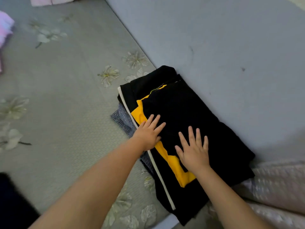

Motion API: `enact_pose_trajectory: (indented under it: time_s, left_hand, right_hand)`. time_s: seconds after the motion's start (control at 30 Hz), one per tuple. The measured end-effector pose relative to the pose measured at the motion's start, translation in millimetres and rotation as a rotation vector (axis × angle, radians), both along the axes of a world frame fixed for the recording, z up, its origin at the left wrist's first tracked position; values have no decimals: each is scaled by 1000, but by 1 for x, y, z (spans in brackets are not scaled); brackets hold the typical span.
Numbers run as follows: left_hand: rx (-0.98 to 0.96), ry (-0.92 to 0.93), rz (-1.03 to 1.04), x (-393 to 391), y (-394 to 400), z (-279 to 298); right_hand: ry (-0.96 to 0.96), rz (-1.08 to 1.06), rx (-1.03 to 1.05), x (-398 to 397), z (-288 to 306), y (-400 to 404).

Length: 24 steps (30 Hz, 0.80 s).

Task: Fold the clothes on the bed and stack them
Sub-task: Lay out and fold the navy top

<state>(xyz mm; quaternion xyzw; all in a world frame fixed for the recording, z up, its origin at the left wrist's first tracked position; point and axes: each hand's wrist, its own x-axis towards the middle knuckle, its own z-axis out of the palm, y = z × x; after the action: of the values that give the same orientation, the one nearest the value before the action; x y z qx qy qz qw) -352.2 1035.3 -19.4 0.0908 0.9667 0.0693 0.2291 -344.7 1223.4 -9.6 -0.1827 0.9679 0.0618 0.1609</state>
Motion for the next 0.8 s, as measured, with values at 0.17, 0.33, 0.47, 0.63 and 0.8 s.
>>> enact_pose_trajectory:
  time_s: [0.17,0.33,0.47,0.63,0.8]
  left_hand:
    - [85,118,149,48,-42,20]
    - [25,79,459,168,-135,17]
    - [-35,140,718,285,-206,8]
    - [-170,28,967,425,-265,-26]
    - [-74,-240,1052,522,-302,-72]
  right_hand:
    - [94,39,-182,19,25,-33]
    - [45,221,-363,80,22,-131]
    - [-176,358,-376,144,-9,-217]
    - [-293,449,-350,241,-42,-308]
    - [-330,460,-134,330,-79,-354]
